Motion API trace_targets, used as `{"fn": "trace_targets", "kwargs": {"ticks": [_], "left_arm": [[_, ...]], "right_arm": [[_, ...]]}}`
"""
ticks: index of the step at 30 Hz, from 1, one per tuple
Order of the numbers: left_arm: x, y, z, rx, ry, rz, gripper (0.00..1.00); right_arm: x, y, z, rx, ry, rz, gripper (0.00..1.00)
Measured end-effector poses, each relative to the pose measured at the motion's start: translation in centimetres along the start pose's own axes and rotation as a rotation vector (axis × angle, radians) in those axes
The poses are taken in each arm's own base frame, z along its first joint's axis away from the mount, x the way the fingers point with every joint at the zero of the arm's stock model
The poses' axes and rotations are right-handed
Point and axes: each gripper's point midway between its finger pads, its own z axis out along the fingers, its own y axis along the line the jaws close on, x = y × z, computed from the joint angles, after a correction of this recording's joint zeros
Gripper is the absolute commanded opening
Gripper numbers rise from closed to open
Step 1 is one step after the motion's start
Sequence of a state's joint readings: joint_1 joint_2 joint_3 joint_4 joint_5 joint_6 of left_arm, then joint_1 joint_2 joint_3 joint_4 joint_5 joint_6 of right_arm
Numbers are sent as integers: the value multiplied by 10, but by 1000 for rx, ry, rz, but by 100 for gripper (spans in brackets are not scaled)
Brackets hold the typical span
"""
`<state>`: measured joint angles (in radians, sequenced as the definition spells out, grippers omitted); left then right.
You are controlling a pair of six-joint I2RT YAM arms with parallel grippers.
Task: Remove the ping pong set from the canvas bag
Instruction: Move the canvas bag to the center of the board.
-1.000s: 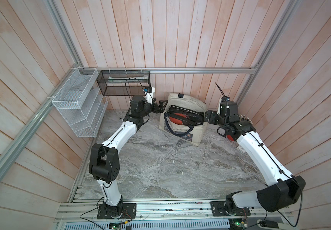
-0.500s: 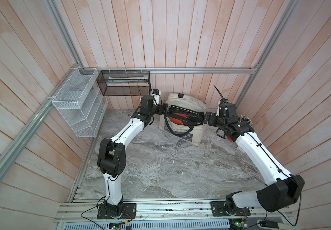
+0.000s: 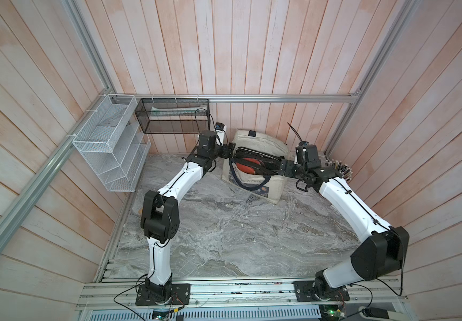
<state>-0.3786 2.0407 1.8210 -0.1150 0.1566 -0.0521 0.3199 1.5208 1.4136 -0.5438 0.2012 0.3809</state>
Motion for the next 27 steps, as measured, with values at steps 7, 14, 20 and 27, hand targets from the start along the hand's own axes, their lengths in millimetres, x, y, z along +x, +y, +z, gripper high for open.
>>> {"fn": "trace_targets", "kwargs": {"ticks": [7,14,20,27], "left_arm": [[6,-3,5,3,25,10,0],[6,-3,5,-1,24,10,0],[9,6,0,-55,26,5,0],[25,33,-27,-125,59,-66,0]], "right_arm": [[-1,5,0,-21,4,21,36],[-4,10,0,-34,0,19,0],[-6,9,1,-36,3,18,0],[-14,16,5,-65,6,7,0]]}}
